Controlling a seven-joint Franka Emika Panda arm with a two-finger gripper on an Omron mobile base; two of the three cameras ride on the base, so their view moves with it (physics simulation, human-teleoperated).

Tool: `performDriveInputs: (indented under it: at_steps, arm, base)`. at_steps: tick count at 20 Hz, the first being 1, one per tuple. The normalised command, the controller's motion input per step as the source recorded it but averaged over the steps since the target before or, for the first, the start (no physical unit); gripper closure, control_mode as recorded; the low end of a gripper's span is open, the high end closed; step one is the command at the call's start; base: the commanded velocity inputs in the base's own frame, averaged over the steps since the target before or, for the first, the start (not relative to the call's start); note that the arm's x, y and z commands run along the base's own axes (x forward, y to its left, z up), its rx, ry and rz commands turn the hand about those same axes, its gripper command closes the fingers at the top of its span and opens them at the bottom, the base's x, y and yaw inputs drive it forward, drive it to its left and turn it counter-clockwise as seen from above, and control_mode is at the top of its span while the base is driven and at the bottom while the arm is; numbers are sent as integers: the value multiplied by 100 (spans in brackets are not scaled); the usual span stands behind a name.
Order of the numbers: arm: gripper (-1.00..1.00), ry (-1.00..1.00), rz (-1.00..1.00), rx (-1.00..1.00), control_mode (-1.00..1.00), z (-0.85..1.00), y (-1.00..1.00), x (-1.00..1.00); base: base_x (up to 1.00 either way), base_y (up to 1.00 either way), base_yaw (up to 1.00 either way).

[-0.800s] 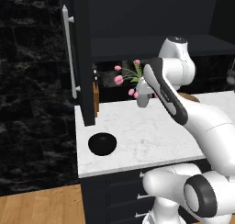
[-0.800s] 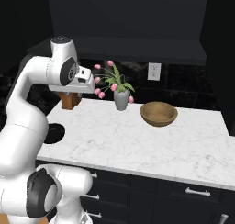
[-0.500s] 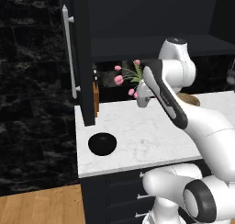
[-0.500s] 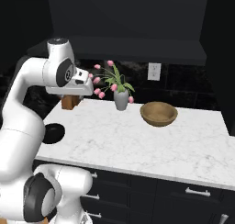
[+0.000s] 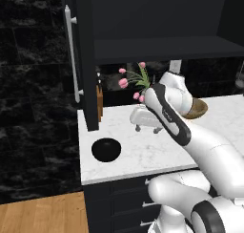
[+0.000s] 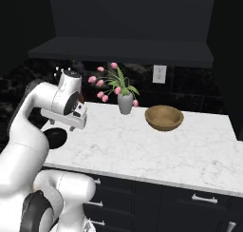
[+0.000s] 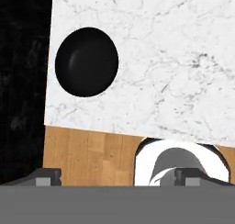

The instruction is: Pick up the bowls on the counter and stack them on top of one another in the open cabinet. Place the smaller bowl on top of the larger bowl.

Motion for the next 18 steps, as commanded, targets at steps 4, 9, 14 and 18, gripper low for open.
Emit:
performDriveInputs:
  at_steps: [4,9,14,18]
  arm:
    - [-100,15,-8,2,-100,-82,73,82]
    - [-100,5,0,-2,-100,-54,20,39]
    - [-100,0,0,-4,-100,-62,17,14]
    - [-100,0,0,-1,-100,-44,15,23]
  base:
    - [0,0,0]
    - [0,0,0]
    - [0,0,0]
    - [0,0,0]
